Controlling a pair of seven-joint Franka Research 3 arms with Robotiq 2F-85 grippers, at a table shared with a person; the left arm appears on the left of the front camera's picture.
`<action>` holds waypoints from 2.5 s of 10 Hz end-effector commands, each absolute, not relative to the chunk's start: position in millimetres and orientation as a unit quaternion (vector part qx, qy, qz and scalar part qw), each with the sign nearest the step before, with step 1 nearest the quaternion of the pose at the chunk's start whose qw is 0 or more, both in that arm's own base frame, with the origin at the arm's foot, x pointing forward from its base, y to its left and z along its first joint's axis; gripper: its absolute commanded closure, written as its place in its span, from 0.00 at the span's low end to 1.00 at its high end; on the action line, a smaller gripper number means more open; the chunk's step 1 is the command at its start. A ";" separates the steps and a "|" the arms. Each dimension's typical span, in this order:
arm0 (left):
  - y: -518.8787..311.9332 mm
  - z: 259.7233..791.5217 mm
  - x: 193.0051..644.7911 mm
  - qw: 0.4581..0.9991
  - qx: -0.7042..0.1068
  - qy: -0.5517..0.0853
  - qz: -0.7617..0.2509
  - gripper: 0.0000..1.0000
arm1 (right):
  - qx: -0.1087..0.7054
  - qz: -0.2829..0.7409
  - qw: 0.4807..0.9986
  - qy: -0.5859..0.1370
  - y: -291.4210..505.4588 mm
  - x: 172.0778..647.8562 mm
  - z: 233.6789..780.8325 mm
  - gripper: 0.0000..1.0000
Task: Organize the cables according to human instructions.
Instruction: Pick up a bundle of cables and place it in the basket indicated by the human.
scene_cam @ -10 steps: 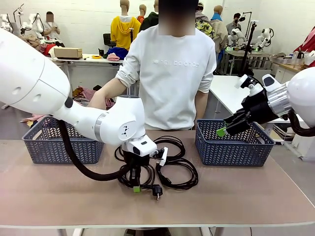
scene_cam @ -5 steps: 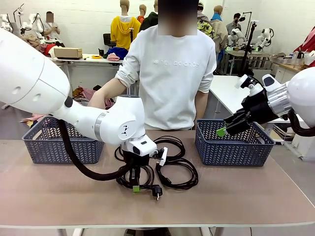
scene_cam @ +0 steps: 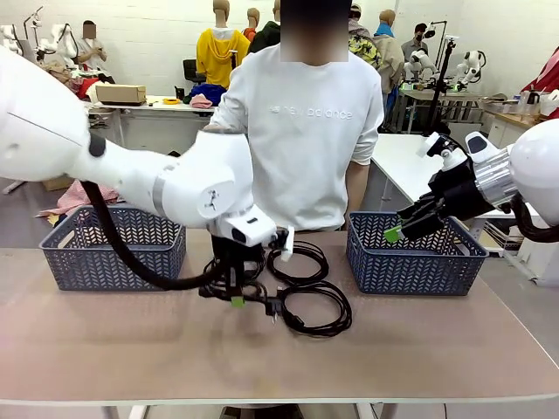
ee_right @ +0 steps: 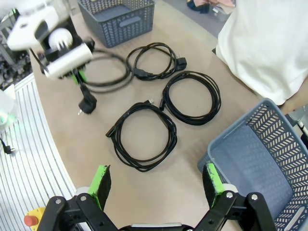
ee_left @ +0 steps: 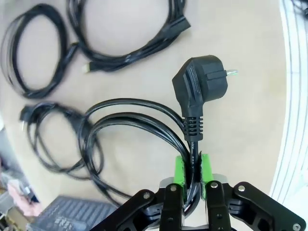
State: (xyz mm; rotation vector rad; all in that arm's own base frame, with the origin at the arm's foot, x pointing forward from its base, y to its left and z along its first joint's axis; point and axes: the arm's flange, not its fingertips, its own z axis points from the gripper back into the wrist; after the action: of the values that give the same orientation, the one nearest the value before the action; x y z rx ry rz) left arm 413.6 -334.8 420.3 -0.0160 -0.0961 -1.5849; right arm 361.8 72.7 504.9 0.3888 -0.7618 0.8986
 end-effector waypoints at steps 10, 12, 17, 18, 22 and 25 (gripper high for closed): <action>-123.0 519.1 464.1 0.795 0.053 -0.131 -0.590 1.00 | 0.190 0.421 0.811 -0.360 72.8 363.0 504.5 0.00; -109.6 515.1 475.2 0.802 0.041 -0.134 -0.581 1.00 | 0.190 0.421 0.811 -0.360 72.8 363.0 504.5 0.00; -111.1 513.6 471.7 0.805 0.051 -0.122 -0.578 1.00 | 0.190 0.421 0.811 -0.360 72.8 363.0 504.5 0.00; -111.1 513.6 471.7 0.805 0.051 -0.122 -0.578 1.00 | 0.190 0.421 0.811 -0.360 72.8 363.0 504.5 0.00; -105.4 509.7 480.1 0.808 0.046 -0.118 -0.575 0.84 | 0.190 0.421 0.811 -0.360 72.8 363.0 504.5 0.00; -79.0 505.5 504.2 0.819 0.053 -0.114 -0.560 0.84 | 0.190 0.421 0.811 -0.360 72.8 363.0 504.5 0.00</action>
State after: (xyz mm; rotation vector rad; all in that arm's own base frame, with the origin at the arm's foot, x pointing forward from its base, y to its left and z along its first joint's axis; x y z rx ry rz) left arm 493.6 -87.0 502.9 0.1035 -0.2363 -1.1910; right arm 361.9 72.2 504.8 0.3868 -0.7610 0.8973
